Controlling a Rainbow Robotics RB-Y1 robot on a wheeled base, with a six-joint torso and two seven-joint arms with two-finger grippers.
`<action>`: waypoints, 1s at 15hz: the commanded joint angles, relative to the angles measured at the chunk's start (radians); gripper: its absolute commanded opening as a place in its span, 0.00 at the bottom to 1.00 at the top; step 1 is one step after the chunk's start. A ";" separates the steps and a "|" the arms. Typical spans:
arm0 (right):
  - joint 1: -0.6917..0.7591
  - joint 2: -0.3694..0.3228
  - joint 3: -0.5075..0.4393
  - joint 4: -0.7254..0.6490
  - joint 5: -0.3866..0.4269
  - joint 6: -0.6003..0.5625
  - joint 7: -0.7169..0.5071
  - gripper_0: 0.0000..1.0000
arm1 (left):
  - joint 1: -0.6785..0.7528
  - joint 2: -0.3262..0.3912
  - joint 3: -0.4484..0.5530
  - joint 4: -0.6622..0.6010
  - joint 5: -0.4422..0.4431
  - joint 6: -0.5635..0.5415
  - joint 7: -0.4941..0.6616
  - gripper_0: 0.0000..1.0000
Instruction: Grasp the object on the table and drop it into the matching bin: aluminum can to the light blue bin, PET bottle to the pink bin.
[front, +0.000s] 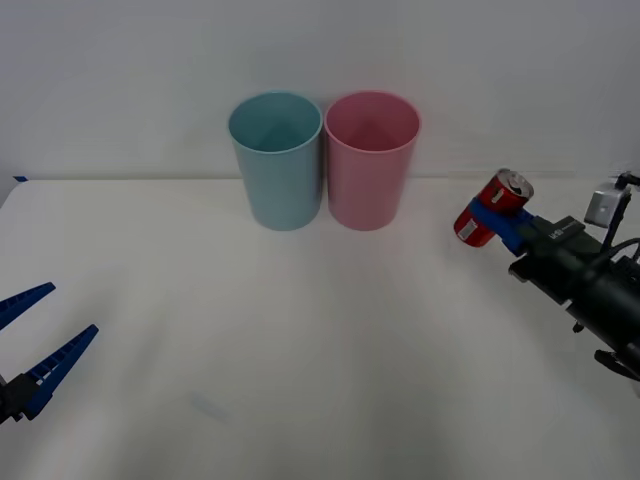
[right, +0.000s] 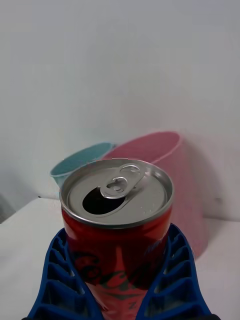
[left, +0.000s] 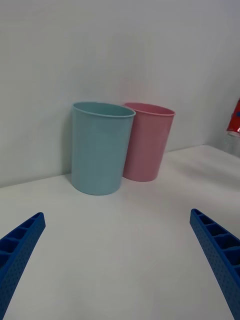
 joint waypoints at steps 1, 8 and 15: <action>-0.005 -0.010 0.001 -0.082 0.000 -0.003 -0.024 0.00 | 0.000 0.000 0.000 0.000 0.000 0.000 0.000 1.00; -0.213 -0.036 0.095 -0.112 0.075 -0.003 -0.050 0.00 | 0.000 0.000 0.000 0.000 0.000 0.000 0.000 1.00; -0.526 -0.057 0.262 0.067 0.164 0.019 -0.098 0.00 | 0.000 0.000 0.000 0.000 0.000 0.000 0.000 1.00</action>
